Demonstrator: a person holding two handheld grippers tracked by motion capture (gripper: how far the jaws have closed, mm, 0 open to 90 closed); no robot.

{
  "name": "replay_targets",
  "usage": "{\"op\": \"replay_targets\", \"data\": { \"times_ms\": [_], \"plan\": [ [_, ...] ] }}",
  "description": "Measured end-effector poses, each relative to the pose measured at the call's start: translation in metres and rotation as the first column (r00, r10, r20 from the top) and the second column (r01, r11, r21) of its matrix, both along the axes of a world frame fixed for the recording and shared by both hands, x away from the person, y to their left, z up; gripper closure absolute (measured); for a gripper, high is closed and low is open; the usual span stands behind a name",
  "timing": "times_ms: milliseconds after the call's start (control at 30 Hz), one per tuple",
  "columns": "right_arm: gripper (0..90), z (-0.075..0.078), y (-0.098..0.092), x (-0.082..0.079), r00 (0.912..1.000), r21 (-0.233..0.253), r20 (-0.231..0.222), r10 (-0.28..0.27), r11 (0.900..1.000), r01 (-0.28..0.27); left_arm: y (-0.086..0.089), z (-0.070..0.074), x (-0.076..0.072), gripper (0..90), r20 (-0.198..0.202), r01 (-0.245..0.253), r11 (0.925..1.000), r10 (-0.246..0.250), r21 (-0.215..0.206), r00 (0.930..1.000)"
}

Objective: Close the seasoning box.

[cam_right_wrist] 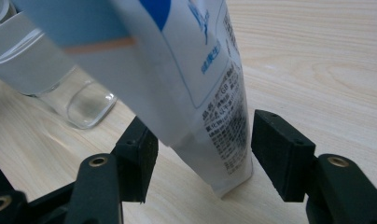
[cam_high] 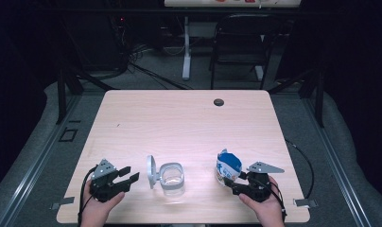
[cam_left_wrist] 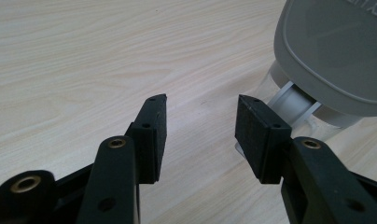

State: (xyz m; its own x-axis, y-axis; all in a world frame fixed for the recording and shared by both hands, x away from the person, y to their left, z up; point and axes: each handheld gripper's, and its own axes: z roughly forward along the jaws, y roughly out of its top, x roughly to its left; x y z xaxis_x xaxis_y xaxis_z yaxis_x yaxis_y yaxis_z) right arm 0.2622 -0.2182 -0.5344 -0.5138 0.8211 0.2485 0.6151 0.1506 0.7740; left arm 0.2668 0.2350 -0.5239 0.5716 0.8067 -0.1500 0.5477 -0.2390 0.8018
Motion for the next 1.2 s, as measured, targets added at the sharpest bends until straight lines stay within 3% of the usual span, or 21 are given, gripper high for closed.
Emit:
{"op": "replay_targets", "data": {
  "times_ms": [333, 433, 633, 733, 1200],
  "plan": [
    [39.1, -0.004, 0.003, 0.007, 0.9997, 0.025, -0.024, 0.0, 1.0, 0.001, 0.0, 0.0, 0.0, 53.9, -0.002, -0.003, 1.0, 0.003, -0.001, 1.0],
    [38.3, -0.004, 0.004, 0.008, 0.9996, 0.013, -0.029, 0.003, 1.0, -0.003, 0.0, 0.0, 0.0, 53.9, 0.001, -0.003, 1.0, 0.003, -0.001, 1.0],
    [36.2, -0.008, 0.006, 0.012, 0.9995, 0.031, -0.03, 0.009, 0.999, -0.008, 0.002, 0.001, 0.0, 53.6, -0.003, -0.005, 1.0, 0.005, 0.004, 1.0],
    [36.0, -0.01, 0.007, 0.012, 0.9995, 0.013, -0.031, 0.001, 1.0, 0.0, 0.002, 0.001, 0.0, 53.5, -0.004, -0.004, 1.0, 0.004, 0.005, 1.0],
    [34.6, -0.023, 0.009, 0.015, 0.9997, 0.026, -0.025, 0.005, 1.0, -0.005, 0.001, 0.0, 0.0, 53.5, -0.006, -0.003, 1.0, 0.004, 0.007, 1.0]
  ]
}}
